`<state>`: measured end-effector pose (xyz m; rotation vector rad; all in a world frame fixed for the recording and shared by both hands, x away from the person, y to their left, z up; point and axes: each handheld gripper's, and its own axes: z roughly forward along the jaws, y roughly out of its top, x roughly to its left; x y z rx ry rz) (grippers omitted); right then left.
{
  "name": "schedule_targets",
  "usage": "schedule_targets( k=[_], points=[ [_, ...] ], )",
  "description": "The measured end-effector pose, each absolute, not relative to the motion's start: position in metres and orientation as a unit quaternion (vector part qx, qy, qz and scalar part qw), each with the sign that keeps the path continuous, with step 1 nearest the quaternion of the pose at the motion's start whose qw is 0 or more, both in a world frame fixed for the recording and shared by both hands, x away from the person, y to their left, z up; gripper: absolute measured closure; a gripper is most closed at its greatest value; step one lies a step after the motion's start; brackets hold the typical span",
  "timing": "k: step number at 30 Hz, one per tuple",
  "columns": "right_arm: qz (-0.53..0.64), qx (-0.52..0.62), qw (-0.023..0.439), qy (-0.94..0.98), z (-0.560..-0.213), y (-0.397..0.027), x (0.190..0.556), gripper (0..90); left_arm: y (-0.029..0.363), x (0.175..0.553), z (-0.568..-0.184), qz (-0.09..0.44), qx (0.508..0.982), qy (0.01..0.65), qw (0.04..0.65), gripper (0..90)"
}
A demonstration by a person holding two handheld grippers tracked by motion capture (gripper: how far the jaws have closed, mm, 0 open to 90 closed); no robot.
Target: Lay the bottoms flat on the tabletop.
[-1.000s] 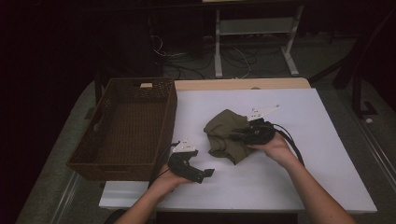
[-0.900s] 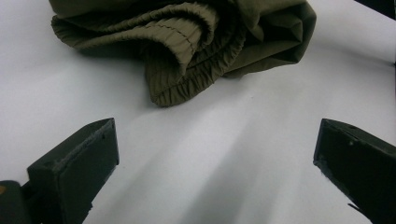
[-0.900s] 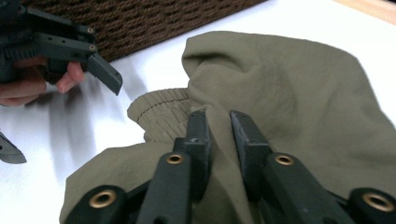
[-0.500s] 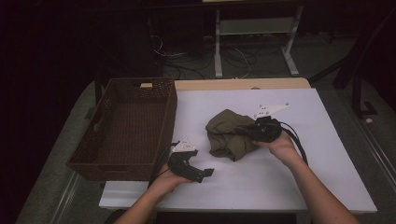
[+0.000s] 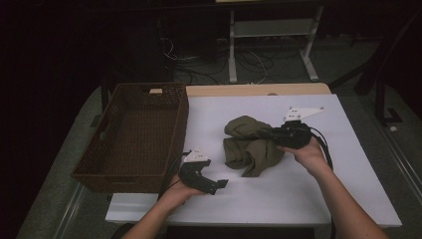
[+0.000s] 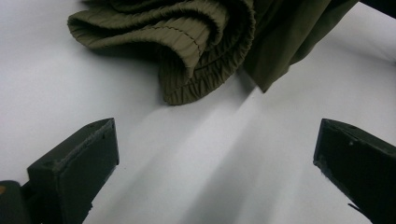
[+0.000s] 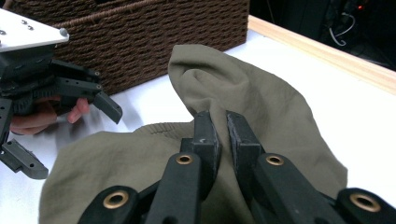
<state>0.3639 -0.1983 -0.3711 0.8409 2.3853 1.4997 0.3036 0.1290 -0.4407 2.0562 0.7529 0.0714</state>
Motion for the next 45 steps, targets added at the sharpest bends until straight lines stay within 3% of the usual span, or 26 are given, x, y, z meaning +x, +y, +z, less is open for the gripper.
schedule_targets(
  k=[45],
  points=[
    [0.474,0.405,0.132,0.77,-0.388,-0.268,0.381,82.0,0.128,0.303,-0.442,0.025,0.838,0.304,0.453,0.0]
  ],
)
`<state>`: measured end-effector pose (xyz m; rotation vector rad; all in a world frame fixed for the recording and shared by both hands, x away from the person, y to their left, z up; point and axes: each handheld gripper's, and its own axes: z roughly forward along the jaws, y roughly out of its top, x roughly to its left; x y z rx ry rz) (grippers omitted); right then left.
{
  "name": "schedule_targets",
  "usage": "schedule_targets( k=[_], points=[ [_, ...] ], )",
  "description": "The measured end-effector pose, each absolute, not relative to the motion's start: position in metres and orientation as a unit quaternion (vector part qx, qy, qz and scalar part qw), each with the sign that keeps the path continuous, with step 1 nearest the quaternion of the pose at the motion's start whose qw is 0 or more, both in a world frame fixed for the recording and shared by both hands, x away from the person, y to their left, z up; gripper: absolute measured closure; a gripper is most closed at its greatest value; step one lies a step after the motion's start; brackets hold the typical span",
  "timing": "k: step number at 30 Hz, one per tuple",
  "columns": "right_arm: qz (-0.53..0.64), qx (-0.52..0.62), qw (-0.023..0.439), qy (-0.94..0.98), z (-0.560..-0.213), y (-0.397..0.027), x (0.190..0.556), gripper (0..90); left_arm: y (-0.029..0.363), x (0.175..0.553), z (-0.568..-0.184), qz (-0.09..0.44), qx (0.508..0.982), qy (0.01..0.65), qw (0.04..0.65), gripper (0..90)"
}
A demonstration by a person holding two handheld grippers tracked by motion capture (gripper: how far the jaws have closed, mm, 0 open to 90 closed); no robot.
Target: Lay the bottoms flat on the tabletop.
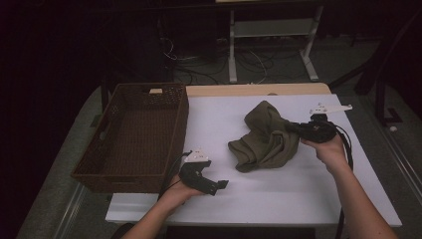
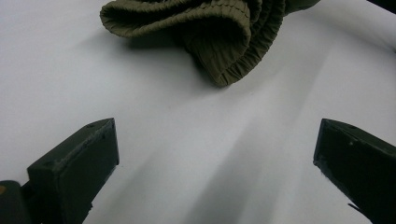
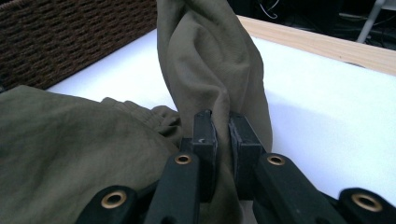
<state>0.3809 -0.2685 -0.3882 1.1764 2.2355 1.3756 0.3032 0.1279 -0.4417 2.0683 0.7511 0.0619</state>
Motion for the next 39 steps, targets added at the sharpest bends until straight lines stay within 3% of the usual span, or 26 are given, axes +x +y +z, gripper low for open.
schedule_targets(
  k=[39],
  points=[
    [0.446,0.458,0.127,0.758,-0.409,-0.302,0.391,80.7,0.128,0.303,-0.442,0.025,0.837,0.306,0.452,0.0]
  ],
)
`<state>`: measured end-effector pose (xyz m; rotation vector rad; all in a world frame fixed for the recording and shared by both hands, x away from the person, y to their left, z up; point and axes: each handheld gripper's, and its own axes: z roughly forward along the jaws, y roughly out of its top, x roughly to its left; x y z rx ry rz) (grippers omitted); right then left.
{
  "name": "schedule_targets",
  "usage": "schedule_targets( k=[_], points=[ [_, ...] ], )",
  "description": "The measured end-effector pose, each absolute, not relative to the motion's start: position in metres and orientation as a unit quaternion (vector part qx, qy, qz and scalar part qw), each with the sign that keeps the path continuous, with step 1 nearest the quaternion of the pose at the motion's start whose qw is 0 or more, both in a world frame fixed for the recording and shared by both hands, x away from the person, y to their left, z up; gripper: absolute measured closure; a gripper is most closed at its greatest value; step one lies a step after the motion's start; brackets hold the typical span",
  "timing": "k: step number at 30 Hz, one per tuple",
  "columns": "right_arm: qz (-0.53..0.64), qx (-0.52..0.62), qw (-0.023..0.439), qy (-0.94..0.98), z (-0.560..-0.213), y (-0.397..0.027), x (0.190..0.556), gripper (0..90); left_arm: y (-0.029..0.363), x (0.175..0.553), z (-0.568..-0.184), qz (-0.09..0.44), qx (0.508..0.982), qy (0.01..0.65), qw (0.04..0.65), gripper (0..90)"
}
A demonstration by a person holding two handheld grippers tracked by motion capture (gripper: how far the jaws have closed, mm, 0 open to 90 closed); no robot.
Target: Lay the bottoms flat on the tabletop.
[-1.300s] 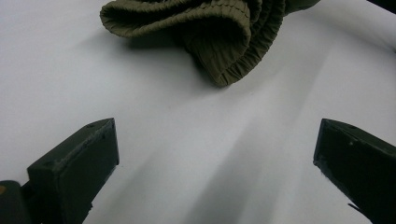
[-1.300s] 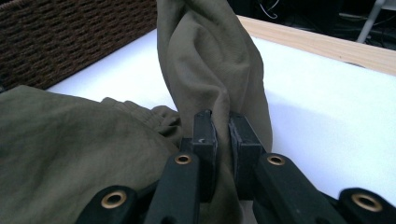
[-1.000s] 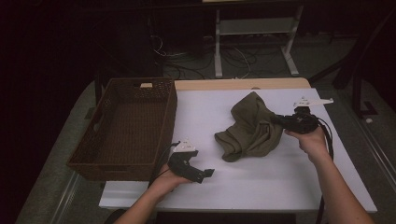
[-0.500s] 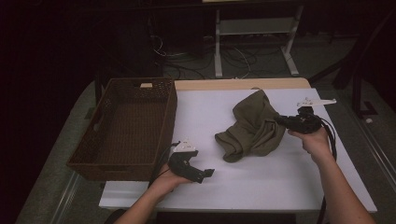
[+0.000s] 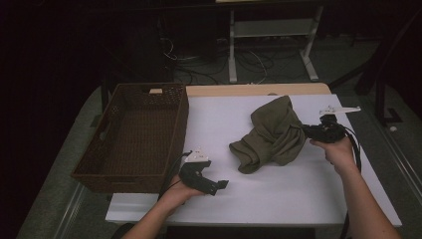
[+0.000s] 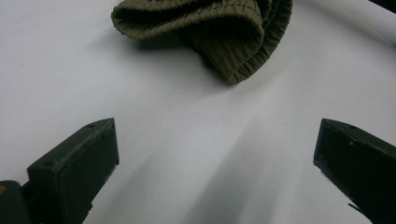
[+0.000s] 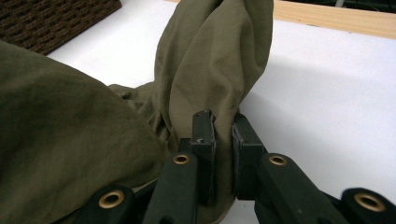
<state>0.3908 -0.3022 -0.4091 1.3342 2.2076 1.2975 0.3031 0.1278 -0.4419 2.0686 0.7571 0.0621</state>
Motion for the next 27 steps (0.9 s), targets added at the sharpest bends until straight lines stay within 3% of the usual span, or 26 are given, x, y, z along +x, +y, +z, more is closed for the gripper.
schedule_targets(
  k=[27],
  points=[
    [0.42,0.491,0.1,0.756,-0.433,-0.322,0.399,76.4,0.127,0.303,-0.442,0.023,0.836,0.307,0.453,0.0]
  ],
)
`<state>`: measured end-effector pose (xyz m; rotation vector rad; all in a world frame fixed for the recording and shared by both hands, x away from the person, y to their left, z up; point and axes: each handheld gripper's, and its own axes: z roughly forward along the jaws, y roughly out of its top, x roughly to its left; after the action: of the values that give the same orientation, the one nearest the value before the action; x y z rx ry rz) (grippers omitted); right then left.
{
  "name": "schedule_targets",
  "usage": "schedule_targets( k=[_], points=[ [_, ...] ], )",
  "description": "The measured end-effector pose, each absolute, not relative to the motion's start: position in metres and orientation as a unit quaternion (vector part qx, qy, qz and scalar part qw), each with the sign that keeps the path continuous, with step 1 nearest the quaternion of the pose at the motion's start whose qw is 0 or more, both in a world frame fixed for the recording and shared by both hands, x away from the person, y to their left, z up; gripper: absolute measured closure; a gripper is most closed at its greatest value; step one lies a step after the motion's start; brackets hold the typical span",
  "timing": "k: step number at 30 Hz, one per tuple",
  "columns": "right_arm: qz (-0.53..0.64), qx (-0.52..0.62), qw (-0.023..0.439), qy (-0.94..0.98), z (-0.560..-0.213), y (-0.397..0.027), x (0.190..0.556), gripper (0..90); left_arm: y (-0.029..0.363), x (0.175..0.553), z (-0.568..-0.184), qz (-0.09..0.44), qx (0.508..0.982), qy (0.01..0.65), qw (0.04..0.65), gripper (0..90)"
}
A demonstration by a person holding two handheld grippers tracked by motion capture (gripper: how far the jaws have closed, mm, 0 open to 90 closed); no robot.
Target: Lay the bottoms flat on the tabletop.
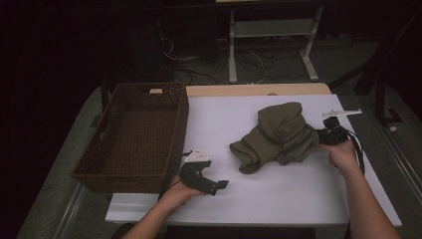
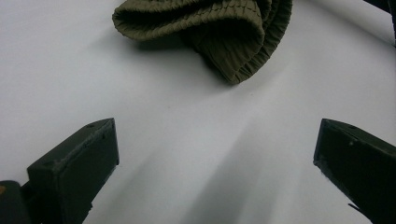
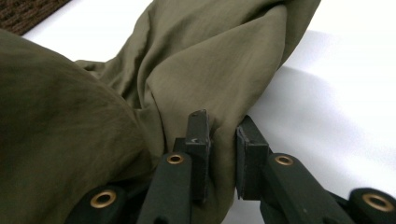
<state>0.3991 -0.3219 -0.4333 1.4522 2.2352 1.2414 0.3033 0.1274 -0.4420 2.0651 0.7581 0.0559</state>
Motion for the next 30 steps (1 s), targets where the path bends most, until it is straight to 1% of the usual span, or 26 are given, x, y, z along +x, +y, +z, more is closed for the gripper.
schedule_targets(
  k=[4,6,10,13,16,18,24,28,30],
  points=[
    [0.416,0.496,0.093,0.756,-0.438,-0.325,0.401,74.8,0.127,0.303,-0.442,0.022,0.837,0.306,0.453,0.0],
    [0.417,0.496,0.093,0.756,-0.438,-0.325,0.4,72.6,0.127,0.303,-0.442,0.022,0.837,0.306,0.453,0.0],
    [0.436,0.497,0.104,0.743,-0.43,-0.329,0.397,63.8,0.128,0.303,-0.442,0.022,0.837,0.305,0.453,0.0],
    [0.438,0.494,0.119,0.742,-0.421,-0.332,0.393,61.4,0.127,0.303,-0.442,0.021,0.837,0.304,0.453,0.0],
    [0.443,0.49,0.134,0.739,-0.41,-0.336,0.388,61.4,0.127,0.303,-0.442,0.021,0.837,0.304,0.454,0.0],
    [0.448,0.488,0.142,0.736,-0.402,-0.337,0.385,63.2,0.127,0.303,-0.442,0.021,0.838,0.304,0.453,0.0],
    [0.459,0.466,0.141,0.743,-0.377,-0.334,0.375,75.0,0.127,0.303,-0.442,0.021,0.838,0.303,0.453,0.0],
    [0.462,0.446,0.138,0.754,-0.366,-0.323,0.371,80.1,0.126,0.303,-0.442,0.02,0.839,0.301,0.452,0.0],
    [0.462,0.436,0.134,0.761,-0.363,-0.317,0.37,81.0,0.126,0.303,-0.442,0.02,0.84,0.3,0.452,0.0]
  ],
)
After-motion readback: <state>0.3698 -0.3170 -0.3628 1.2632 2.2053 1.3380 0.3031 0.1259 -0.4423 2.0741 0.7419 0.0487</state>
